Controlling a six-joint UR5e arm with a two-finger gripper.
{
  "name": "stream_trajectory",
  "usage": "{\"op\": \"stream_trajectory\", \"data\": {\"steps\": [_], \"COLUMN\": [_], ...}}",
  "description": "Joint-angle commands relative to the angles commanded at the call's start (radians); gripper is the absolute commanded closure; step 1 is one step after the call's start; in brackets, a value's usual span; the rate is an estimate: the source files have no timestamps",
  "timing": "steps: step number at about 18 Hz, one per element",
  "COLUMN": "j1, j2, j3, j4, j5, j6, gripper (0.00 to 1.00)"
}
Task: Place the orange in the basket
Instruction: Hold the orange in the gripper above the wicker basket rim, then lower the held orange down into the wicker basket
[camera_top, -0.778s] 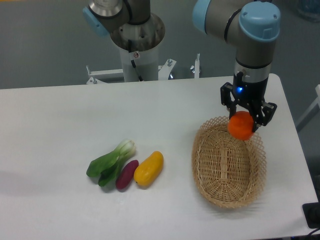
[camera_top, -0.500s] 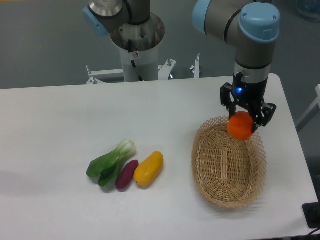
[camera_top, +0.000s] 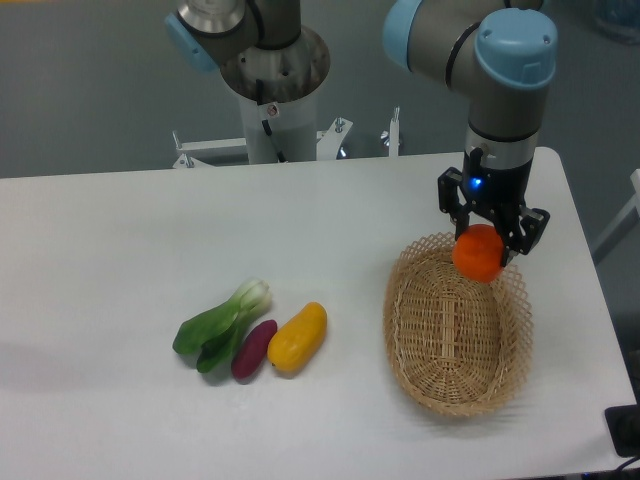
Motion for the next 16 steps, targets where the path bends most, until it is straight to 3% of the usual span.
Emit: {"op": "stream_trajectory", "data": {"steps": [2,4,9,13,16], "j1": [-0.005,-0.02,-0.034,-0.034,-0.034], "j2": [-0.008,-0.026,-0.106,-0.213,-0.247], "j3": [0.0,-0.009,-0.037,-0.028,-0.026], "j4": [0.003,0.041,0.221,0.359,0.376], "j5": [0.0,-0.002,-0.003,-0.005,-0.005], "j6": [-0.005,-0.063,-0.144,-0.184,-0.181], "gripper": [0.52,0.52,0.52,0.52,0.52]}}
